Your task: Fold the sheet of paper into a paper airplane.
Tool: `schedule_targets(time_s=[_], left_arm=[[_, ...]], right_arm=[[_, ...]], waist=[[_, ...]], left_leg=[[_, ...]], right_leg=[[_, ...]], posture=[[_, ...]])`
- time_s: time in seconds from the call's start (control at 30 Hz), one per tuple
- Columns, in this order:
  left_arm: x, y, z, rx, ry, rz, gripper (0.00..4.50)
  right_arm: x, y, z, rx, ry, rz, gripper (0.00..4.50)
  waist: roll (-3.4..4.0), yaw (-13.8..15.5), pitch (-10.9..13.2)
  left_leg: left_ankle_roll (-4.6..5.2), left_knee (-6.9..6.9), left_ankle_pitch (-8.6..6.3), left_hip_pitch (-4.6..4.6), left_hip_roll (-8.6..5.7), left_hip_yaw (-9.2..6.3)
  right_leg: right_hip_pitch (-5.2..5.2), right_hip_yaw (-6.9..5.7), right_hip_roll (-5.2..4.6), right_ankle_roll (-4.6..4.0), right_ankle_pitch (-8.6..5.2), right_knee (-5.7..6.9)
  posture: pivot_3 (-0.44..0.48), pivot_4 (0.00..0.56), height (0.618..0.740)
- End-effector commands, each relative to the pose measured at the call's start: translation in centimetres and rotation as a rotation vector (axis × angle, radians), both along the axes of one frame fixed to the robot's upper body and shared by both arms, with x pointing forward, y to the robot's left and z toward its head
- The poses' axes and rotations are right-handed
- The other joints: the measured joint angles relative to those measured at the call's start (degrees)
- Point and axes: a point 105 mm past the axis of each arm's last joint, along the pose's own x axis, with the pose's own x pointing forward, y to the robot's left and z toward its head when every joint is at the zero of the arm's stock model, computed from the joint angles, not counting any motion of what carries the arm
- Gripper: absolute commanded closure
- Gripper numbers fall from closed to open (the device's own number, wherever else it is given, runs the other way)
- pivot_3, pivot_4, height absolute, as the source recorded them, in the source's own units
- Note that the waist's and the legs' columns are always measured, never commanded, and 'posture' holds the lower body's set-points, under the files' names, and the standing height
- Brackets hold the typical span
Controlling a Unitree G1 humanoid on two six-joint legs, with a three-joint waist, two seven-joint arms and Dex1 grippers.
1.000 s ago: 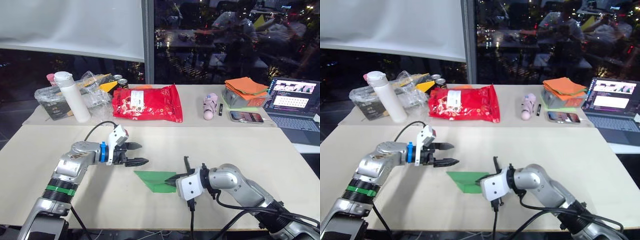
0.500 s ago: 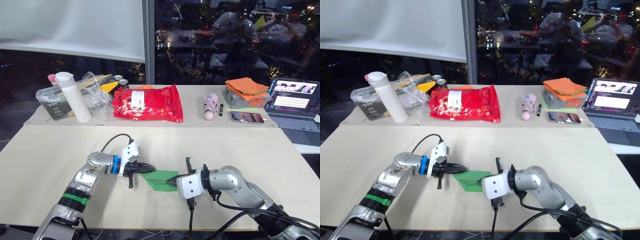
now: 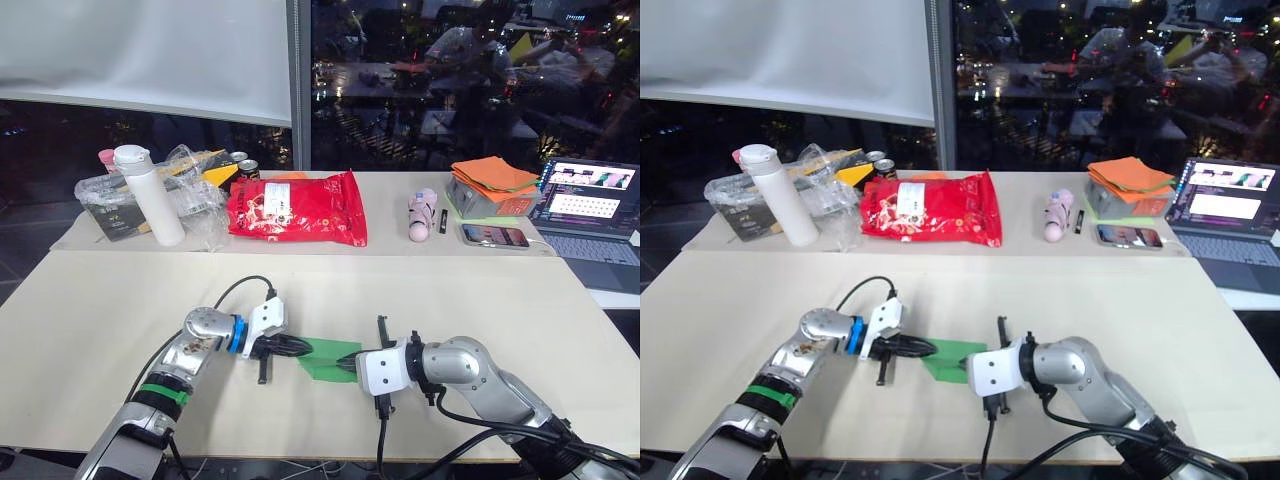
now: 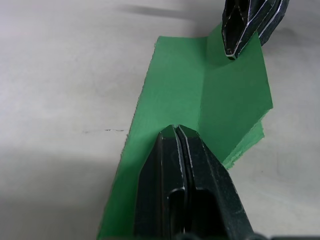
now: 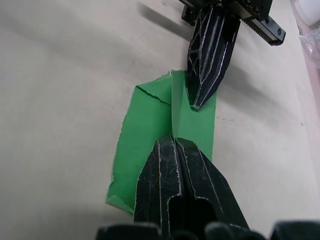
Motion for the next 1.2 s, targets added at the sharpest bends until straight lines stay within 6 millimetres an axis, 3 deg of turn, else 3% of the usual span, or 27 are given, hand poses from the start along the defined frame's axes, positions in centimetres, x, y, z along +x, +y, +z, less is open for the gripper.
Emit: schedule_targets(time_s=[0.03,0.43,0.67,0.97,1.2], left_arm=[[-0.1,0.2,-0.7,0.035,0.013,-0.015,4.46],[-0.1,0.4,-0.5,0.081,-0.025,-0.081,4.46],[-0.1,0.1,-0.4,0.078,-0.036,-0.103,4.46],[-1.2,-0.1,-1.1,0.093,-0.010,-0.138,4.46],[-1.1,0.2,-0.7,0.050,0.012,-0.077,4.46]], right_arm=[[-0.2,0.1,1.4,0.050,0.024,0.000,4.50],[-0.7,-0.8,0.5,0.158,0.225,-0.087,4.50],[-1.0,-0.9,0.9,0.161,0.470,-0.088,4.50],[1.6,-1.1,0.8,0.178,0.742,-0.193,4.50],[2.5,-2.0,0.4,0.184,0.932,-0.255,4.50]], waist=[[0.00,0.0,0.0],[0.00,0.0,0.0],[0.01,-0.1,0.0],[0.02,-0.1,0.0],[0.07,-0.2,0.0]], left_leg=[[0.00,0.00,0.00,0.01,0.00,0.00],[0.03,0.01,-0.02,0.06,0.00,-0.01],[0.03,0.01,-0.02,0.08,0.01,-0.02],[0.04,0.01,-0.02,0.10,0.01,-0.02],[0.07,0.01,-0.04,0.10,0.00,-0.02]], right_leg=[[0.01,0.00,0.00,0.00,0.00,0.01],[0.09,0.00,0.00,0.02,-0.02,0.00],[0.10,-0.01,0.00,0.02,-0.02,0.01],[0.11,-0.01,0.00,0.02,-0.02,0.01],[0.11,-0.01,0.00,0.02,-0.02,0.03]], posture=[[0.000,0.150,0.725],[0.000,0.150,0.725],[0.000,0.150,0.725],[0.000,0.150,0.725],[0.000,0.150,0.725]])
